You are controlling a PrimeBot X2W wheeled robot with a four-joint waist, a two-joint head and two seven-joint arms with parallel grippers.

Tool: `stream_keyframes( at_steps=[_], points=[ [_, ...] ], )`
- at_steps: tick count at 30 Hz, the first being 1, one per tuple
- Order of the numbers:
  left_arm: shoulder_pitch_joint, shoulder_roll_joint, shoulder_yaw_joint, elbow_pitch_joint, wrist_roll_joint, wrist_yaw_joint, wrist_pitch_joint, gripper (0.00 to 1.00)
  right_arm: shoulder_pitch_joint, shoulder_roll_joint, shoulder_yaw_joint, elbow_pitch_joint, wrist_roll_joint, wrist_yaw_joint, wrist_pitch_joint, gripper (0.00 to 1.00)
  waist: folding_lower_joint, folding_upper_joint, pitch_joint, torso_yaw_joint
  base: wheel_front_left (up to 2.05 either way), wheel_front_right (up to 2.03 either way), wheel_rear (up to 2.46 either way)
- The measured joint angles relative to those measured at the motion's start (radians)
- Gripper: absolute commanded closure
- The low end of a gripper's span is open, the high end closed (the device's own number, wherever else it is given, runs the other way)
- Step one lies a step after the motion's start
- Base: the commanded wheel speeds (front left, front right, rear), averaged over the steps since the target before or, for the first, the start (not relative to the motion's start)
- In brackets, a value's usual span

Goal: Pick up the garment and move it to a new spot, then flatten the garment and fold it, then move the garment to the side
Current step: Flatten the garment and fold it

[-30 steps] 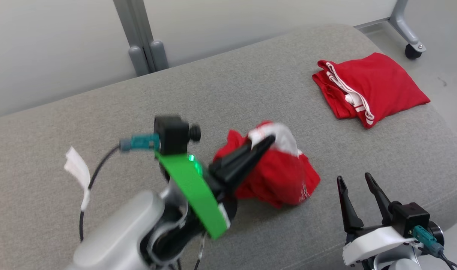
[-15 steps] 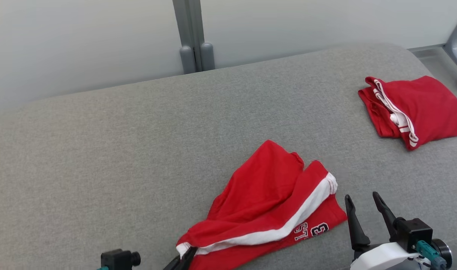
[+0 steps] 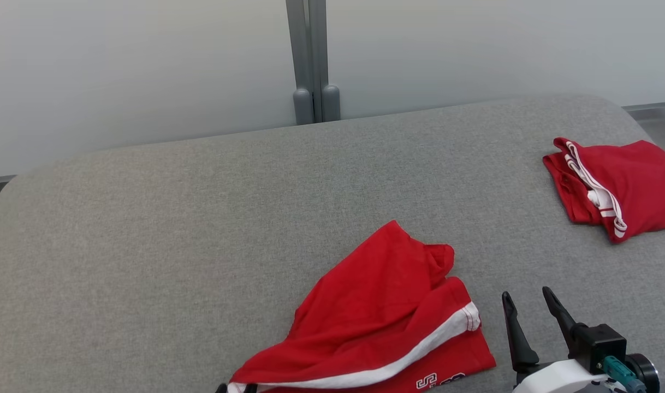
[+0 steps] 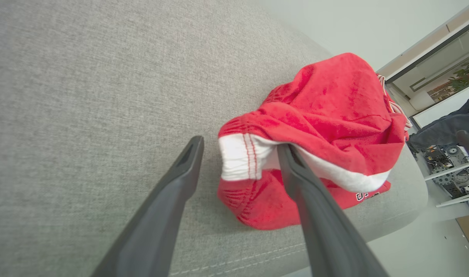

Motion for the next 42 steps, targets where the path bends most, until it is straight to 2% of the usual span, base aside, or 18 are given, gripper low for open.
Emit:
stream_keyframes(
  at_steps=[2, 6, 10, 12, 15, 17, 19, 24, 27, 31, 33, 35, 40, 42],
  points=[
    [0.011, 0.008, 0.01, 0.038, 0.06, 0.021, 0.0, 0.0, 0.001, 0.0, 0.002, -0.001, -0.001, 0.0, 0.0, 0.0, 0.0, 0.0, -0.004, -0.003, 0.0, 0.0, 0.0],
    [0.026, 0.032, 0.033, 0.065, 0.139, 0.117, 0.0, 0.0, 0.004, 0.0, 0.008, -0.006, -0.001, 0.0, 0.0, 0.0, 0.0, 0.0, -0.005, -0.013, 0.0, 0.0, 0.0],
    [0.035, 0.036, 0.063, 0.005, 0.176, 0.207, 0.004, 0.0, 0.005, 0.0, 0.012, -0.011, -0.001, 0.0, 0.0, 0.0, 0.0, -0.0001, -0.003, -0.027, 0.0, 0.0, 0.0],
    [0.047, 0.048, 0.054, -0.024, 0.192, 0.254, 0.051, 0.0, 0.006, 0.0, 0.015, -0.011, 0.0, 0.0, 0.0, 0.0, 0.0, -0.0001, -0.001, -0.036, 0.0, 0.0, 0.0],
    [0.058, 0.074, 0.045, -0.117, 0.206, 0.279, 0.086, 0.0, 0.006, 0.0, 0.019, -0.011, 0.002, 0.0, 0.0, 0.0, 0.0, -0.0001, 0.0, -0.053, 0.0, 0.0, 0.0],
    [0.041, 0.088, 0.02, -0.208, 0.236, 0.251, 0.084, 0.0, 0.006, 0.0, 0.019, -0.014, 0.002, 0.0, 0.0, 0.0, 0.0, 0.0, 0.002, -0.063, 0.0, 0.0, 0.0],
    [0.022, 0.081, 0.004, -0.271, 0.239, 0.248, 0.101, 0.0, 0.006, 0.0, 0.021, -0.015, 0.003, 0.0, 0.0, 0.0, 0.0, 0.0, 0.005, -0.073, 0.0, 0.0, 0.0],
    [-0.103, 0.053, -0.069, -0.296, 0.274, 0.22, 0.217, 0.0, -0.005, 0.0, 0.03, -0.014, 0.004, 0.0, 0.0, 0.0, 0.0, 0.0, 0.023, -0.093, 0.0, 0.0, 0.0],
    [-0.204, 0.012, -0.112, -0.223, 0.27, 0.187, 0.303, 0.0, -0.022, 0.0, 0.048, -0.014, 0.01, 0.0, 0.0, 0.0, 0.0, 0.0, 0.039, -0.107, 0.0, 0.0, 0.0],
    [-0.346, -0.047, -0.112, -0.064, 0.245, 0.159, 0.361, 0.0, -0.041, 0.0, 0.067, -0.012, 0.012, 0.0, 0.0, 0.0, 0.0, 0.0, 0.065, -0.13, 0.0, 0.0, 0.0],
    [-0.429, -0.05, -0.112, 0.024, 0.274, 0.156, 0.365, 0.0, -0.058, -0.001, 0.076, -0.011, 0.018, 0.0, 0.0, 0.0, 0.0, 0.0, 0.083, -0.143, 0.0, 0.0, 0.0],
    [-0.487, -0.062, -0.093, 0.103, 0.249, 0.143, 0.391, 0.0, -0.068, 0.001, 0.08, -0.011, 0.02, 0.0, 0.0, 0.0, 0.0, 0.0, 0.098, -0.158, 0.0, 0.0, 0.0],
    [-0.553, -0.081, -0.101, 0.248, 0.146, 0.038, 0.557, 0.0, -0.074, 0.0, 0.084, -0.003, 0.022, 0.0, 0.0, 0.0, 0.0, 0.0, 0.133, -0.198, 0.0, 0.0, 0.0],
    [-0.557, -0.086, -0.113, 0.266, 0.098, 0.016, 0.625, 0.0, -0.074, 0.0, 0.077, -0.003, 0.028, 0.0, 0.0, 0.0, 0.0, 0.0, 0.143, -0.212, 0.0, 0.0, 0.0]
  ],
)
